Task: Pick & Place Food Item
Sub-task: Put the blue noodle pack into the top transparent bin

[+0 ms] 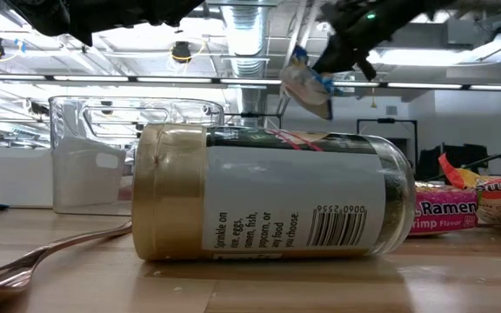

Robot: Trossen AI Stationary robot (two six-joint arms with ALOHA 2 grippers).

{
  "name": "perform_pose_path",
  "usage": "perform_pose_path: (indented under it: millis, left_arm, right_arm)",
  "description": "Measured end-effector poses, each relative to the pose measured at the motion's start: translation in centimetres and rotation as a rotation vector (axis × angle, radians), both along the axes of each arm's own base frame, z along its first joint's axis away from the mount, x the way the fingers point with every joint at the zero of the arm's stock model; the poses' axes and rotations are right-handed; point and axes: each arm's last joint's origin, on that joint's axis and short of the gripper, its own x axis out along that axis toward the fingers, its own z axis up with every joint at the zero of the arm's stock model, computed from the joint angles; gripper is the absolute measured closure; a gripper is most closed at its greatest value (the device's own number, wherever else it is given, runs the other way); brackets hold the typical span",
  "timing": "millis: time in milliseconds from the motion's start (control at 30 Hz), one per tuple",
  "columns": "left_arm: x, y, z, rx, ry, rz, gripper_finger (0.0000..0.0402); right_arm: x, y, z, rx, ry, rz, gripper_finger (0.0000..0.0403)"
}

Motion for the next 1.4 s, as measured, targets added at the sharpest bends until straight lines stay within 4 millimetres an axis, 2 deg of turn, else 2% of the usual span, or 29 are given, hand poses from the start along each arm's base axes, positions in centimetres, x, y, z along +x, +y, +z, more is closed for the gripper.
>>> perform_pose_path:
  millis: [233, 367, 467, 767, 1000, 1400]
  left_arm:
    - [0.0, 0.2, 0.0, -0.011, -0.004, 0.057, 0.0225]
    - [0.0, 0.3, 0.0, -0.021, -0.007, 0.112, 0.0225]
    - [0.0, 0.4, 0.0, -0.029, -0.009, 0.152, 0.0225]
    - [-0.1, 0.6, 0.1, -0.024, -0.014, 0.215, 0.0225]
    - [-0.1, 0.6, 0.1, -0.025, -0.011, 0.215, 0.0225]
    - [0.0, 0.6, 0.0, -0.025, -0.01, 0.212, 0.0225]
  right_arm:
    - [4.5, -5.4, -0.4, 0.167, 0.187, -0.176, 0.0403]
    - [6.8, -7.8, -1.8, 0.252, 0.285, -0.25, 0.0403]
    - [7.9, -9.0, -2.8, 0.315, 0.327, -0.306, 0.0403]
    - [9.8, -10.3, -5.1, 0.445, 0.291, -0.451, 0.0403]
    - [10.4, -10.5, -7.4, 0.478, 0.347, -0.523, 0.0403]
    - [9.8, -10.8, -7.6, 0.431, 0.411, -0.559, 0.0403]
